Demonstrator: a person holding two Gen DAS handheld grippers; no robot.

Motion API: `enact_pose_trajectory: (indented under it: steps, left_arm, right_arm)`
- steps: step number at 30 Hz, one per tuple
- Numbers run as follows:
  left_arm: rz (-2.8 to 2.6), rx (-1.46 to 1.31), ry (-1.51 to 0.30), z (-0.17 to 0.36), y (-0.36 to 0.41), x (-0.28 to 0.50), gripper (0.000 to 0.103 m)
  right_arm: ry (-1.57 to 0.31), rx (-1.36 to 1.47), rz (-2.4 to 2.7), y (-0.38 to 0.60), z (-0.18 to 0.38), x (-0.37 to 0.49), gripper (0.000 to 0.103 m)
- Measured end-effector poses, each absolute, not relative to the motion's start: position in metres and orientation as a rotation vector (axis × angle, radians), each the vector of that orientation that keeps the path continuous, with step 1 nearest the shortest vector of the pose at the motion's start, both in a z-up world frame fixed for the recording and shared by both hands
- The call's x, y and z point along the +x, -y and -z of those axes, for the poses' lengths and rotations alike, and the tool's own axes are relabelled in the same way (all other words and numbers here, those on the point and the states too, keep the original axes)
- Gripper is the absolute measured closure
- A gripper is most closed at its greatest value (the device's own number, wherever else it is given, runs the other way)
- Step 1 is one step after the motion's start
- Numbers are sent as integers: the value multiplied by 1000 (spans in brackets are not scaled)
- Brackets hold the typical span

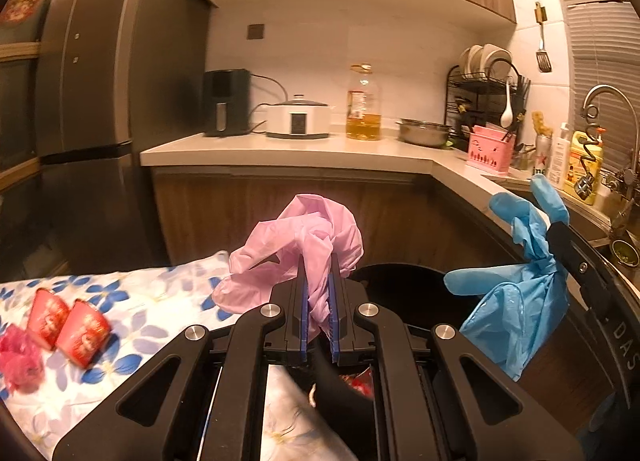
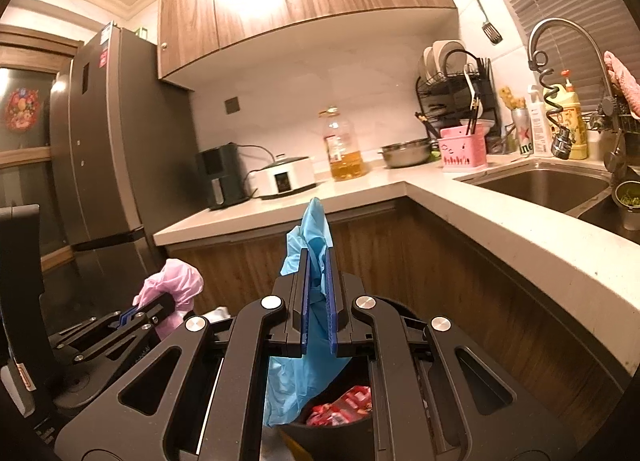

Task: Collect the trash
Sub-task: 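Carry the pink and blue gloves over the black bin with both tools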

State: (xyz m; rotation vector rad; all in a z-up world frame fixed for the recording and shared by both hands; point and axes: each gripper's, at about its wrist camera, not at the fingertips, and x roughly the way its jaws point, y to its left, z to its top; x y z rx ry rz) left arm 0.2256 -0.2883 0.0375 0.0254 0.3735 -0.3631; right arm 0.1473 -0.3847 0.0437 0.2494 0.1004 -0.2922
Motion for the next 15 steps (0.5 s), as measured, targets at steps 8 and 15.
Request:
enact_pose_trajectory:
  steps: [8,15]
  left_arm:
    - [394,31,-386,-34,316,242,95]
    - [416,35,-395,-28,330,250,95]
  right_arm:
    - [-110,258,320,406,-41,161,96]
    - [-121,258,326,417,-38,171,96]
